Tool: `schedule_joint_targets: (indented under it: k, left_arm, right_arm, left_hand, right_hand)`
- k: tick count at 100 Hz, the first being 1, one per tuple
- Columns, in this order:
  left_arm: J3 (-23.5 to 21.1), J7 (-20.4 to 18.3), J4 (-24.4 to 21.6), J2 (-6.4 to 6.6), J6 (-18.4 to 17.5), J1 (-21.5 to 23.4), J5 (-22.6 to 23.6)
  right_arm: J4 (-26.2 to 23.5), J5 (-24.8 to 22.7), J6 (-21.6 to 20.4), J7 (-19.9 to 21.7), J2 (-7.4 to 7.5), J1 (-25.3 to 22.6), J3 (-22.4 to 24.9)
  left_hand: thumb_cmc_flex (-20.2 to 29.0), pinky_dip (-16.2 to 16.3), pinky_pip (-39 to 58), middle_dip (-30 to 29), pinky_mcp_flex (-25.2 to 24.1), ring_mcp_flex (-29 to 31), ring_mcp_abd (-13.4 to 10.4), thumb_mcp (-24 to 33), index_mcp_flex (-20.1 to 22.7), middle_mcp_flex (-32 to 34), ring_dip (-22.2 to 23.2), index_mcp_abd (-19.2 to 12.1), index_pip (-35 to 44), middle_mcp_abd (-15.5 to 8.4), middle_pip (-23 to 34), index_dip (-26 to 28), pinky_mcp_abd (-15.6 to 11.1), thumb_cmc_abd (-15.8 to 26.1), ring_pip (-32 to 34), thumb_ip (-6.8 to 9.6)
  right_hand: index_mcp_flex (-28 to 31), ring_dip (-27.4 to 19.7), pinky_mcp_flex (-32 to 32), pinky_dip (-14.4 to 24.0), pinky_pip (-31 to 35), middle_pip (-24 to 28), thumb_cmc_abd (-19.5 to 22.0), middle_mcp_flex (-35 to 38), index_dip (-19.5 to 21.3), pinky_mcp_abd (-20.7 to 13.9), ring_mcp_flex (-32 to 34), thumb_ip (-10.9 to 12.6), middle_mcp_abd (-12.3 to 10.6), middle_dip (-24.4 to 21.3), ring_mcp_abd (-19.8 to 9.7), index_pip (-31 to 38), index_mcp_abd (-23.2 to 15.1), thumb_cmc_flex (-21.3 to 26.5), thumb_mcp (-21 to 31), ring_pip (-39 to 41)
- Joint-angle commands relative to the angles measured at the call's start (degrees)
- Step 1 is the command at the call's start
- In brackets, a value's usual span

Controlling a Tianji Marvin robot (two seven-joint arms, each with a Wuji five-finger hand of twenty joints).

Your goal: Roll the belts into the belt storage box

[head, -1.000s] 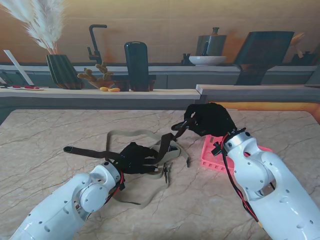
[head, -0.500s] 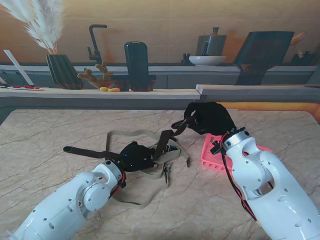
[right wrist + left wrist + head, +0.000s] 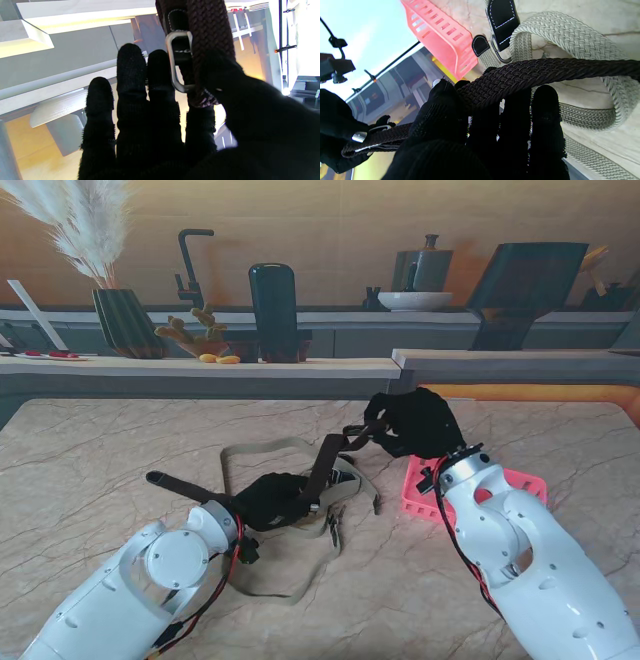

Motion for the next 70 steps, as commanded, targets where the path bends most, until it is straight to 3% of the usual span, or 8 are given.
schedule_joint_targets:
  k: [1,26,51,70]
  left_arm:
    - [-0.1,0.5,-0.4,-0.63,-0.1,0.8,1.0]
    - [-0.9,0.7,-1.2,-2.05,4.1,1.8,-8.9]
    - [-3.4,2.4,-4.4,-4.30,9.7,5.0,-24.5]
    - [-4.2,2.2,-5.4,-4.19,10.6,5.8,-24.7]
  right_arm:
    - [0.6,-0.4,-0.8,-0.8,-0.34,-0.3,-1.1]
    - [3.5,-5.7,-3.2,-7.5,-0.31,0.4,-4.4]
    - [6.0,-7.8,-3.9,-11.0,-0.27,1.3,-7.1]
    - [7.8,-7.3,-4.3,-10.9,-0.32,2.2,-9.0]
  left_hand:
    - [4.1,0.8,2.7,-0.1,0.0,1.9,-0.4,-1.1,0.6,2.2,-0.5,0.0,4.2,0.5,3.3,1.2,-0.6,3.9,1.9,1.45]
    - [4.1,1.2,3.5,0.4,-0.3,1.9,-0.5,-1.6,-0.4,2.3,-0.1,-0.1,5.9,0.4,4.0,2.6,-0.7,4.2,2.8,1.58]
    - [3.9,1.6,3.6,0.2,-1.9,0.7,0.2,-2.1,-1.0,1.7,0.0,0.6,6.3,0.7,4.0,2.6,-0.2,4.6,3.0,1.74]
    - [3.6,2.3,4.2,0.9,-2.3,0.5,-0.1,-2.8,-2.0,1.7,0.7,-0.1,7.1,0.5,5.5,3.3,0.0,5.2,4.5,1.87]
  right_hand:
    - [5.0,0.3,-0.9,-0.2,0.1,0.6,2.8,1.6,2.3,1.3,1.1,4.2,0.9,0.1,-0.6,5.7,-4.8,2.4,4.1,1.0]
    - [4.5,0.1,-1.0,-0.3,0.2,0.6,3.3,1.2,2.2,1.3,0.9,4.0,0.6,-0.2,-0.8,5.9,-5.1,2.4,3.6,0.8]
    - [4.1,-0.1,-1.3,-0.5,0.4,0.7,3.8,0.8,2.0,1.4,0.7,3.8,0.5,-0.5,-0.9,6.3,-5.4,2.6,3.0,0.6]
    - [3.7,-0.3,-1.7,-0.7,0.5,0.8,4.2,0.4,1.9,1.4,0.2,3.4,0.1,-0.6,-1.2,6.6,-6.1,2.7,2.5,0.4]
